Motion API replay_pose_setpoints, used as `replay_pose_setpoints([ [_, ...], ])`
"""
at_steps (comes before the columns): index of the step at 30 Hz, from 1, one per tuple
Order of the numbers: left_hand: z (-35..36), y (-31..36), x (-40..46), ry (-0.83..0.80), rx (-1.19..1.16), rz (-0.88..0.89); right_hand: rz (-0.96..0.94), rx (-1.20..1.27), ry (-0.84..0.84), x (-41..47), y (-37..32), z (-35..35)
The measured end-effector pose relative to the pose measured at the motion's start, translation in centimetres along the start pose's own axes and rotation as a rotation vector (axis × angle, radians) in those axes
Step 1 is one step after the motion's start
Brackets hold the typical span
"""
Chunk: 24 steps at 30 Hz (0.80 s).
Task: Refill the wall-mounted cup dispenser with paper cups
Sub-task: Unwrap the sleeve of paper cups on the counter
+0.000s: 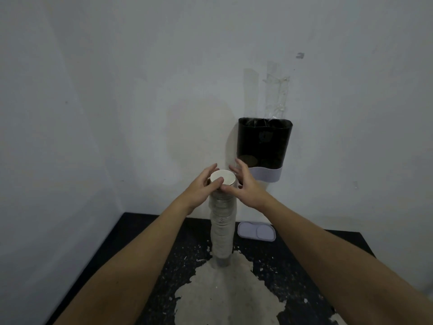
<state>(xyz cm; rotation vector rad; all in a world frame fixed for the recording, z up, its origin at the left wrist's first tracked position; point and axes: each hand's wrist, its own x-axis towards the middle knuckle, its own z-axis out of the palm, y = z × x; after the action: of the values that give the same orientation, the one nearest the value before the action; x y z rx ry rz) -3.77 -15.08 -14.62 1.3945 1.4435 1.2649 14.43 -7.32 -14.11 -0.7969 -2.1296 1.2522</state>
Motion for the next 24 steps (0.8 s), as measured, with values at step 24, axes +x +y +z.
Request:
replay_pose_setpoints([
  [24,1.9,-6.7,0.2,-0.194,0.14,-0.185,0.094,-0.12,-0.306,-0.7,7.0,2.6],
])
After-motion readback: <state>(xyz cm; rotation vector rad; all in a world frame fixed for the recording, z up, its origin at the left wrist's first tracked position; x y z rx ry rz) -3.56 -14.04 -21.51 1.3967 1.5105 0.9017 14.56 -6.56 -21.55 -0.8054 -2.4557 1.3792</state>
